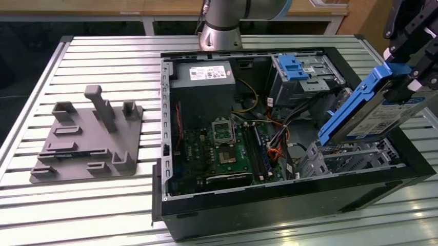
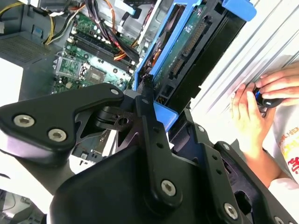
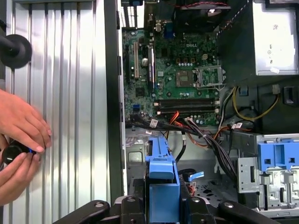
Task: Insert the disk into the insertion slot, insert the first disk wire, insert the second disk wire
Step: 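Insert the disk into the insertion slot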
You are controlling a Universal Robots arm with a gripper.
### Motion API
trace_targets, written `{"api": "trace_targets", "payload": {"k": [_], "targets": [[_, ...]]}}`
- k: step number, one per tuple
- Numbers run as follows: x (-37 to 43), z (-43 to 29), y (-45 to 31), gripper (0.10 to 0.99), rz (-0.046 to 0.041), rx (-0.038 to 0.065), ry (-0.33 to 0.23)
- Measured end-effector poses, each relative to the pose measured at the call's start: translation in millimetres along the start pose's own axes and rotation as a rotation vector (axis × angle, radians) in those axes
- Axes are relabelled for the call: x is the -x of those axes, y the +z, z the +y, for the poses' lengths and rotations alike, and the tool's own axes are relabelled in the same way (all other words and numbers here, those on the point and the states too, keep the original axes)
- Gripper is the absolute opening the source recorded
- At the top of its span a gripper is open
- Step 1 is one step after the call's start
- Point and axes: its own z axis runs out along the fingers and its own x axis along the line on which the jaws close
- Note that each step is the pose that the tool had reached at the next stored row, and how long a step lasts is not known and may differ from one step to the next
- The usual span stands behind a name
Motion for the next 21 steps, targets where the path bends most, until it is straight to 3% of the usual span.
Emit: {"api": "trace_targets", "payload": {"k": [2,5,21], "targets": [[0.0,0.3,0.0,0.365,-0.0002,-0.014,-0.002],[0.0,0.3,0.0,0.365,-0.0002,-0.025,-0.004],[4.2,-2.4,1.8,0.365,-0.0005,-0.025,-0.012]]}}
